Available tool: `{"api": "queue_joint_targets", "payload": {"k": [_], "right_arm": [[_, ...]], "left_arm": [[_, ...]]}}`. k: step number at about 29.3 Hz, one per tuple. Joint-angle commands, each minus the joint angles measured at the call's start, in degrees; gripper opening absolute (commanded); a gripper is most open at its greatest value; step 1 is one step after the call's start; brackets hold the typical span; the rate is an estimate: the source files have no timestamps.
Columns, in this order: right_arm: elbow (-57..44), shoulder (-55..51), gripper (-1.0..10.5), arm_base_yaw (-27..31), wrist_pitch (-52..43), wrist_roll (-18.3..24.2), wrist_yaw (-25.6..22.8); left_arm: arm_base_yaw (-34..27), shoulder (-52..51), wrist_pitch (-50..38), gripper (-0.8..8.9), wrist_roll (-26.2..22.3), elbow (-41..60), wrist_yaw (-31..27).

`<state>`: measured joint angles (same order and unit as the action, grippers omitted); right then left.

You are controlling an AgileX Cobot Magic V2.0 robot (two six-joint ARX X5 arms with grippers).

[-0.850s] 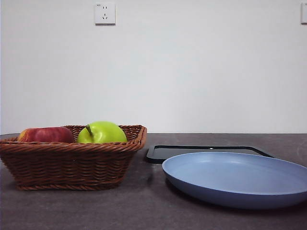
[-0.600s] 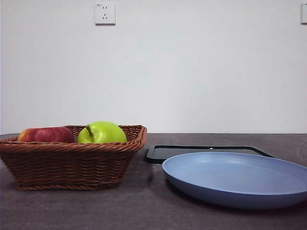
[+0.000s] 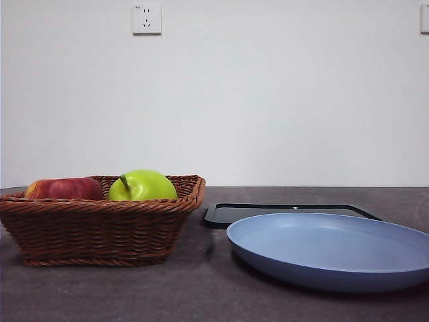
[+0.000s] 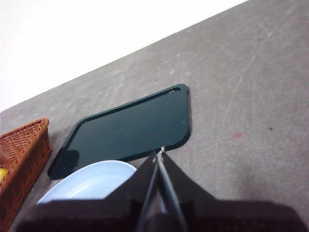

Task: Take the lemon from the basket,put the lemon in the plate,hand out the plate

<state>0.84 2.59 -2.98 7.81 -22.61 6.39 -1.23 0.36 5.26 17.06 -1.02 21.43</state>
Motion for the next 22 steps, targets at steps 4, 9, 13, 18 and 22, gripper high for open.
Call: {"api": "queue_joint_targets", "payload": {"k": [4,9,13,18,22], "right_arm": [[2.0,0.5,0.1,-0.1,0.7,-1.6,4.4],[8.4,3.8,0.1,-0.1,6.0,-2.2,4.7],[15.6,8.4,0.1,-0.1,10.3,-1.7,4.7],[24.3,14.8,0.1,-0.1,15.1,2.4,4.7],[31.1,20.9,0.1,-0.1,18.9,5.9,5.6]], "left_arm": [[-0.2,-0.1,-2.6,0.07,7.2,-1.0,2.7],[-0.2,2.8,3.7,0.07,6.7,-6.9,1.5],[-0.2,10.1,4.8,0.07,5.2,-13.4,1.1],[-0.2,20.2,5.2,0.07,0.6,-21.7,2.1],[0.1,28.9,7.3,0.07,-2.8,-29.2,5.9]]}}
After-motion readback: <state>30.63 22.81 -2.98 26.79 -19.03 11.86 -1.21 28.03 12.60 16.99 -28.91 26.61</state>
